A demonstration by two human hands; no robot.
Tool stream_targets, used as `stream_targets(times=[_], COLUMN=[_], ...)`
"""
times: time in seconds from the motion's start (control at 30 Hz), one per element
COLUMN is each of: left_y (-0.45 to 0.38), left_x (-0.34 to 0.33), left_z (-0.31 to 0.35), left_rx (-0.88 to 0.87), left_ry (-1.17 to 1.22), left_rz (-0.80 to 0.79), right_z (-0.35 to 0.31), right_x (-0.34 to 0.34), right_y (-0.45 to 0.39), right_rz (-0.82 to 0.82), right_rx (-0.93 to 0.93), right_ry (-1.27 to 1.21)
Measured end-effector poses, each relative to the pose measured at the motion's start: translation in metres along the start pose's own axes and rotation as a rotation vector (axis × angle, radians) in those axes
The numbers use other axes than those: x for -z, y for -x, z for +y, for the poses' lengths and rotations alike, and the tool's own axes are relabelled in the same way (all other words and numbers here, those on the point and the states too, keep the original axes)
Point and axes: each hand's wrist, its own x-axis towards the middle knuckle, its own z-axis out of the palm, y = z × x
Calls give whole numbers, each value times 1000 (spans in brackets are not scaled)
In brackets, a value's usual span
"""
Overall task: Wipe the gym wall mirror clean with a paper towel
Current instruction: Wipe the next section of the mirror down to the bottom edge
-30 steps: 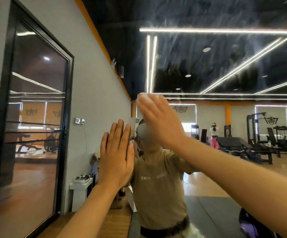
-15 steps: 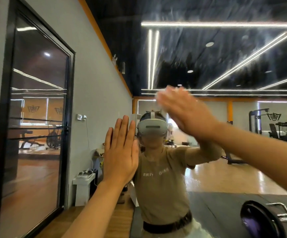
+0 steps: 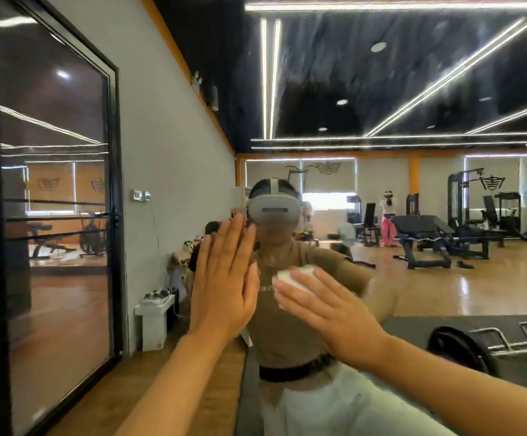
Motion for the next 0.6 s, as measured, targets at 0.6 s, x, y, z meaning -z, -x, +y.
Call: stream_targets(times=[0.6], left_y=[75], left_x=[-15], left_z=[-2], left_rx=[57], left_ry=[-55], left_rz=[-82], right_z=[93], right_x=[40], right_y=[-121], right_rz=[261], right_rx=[-470], right_ry=[-16])
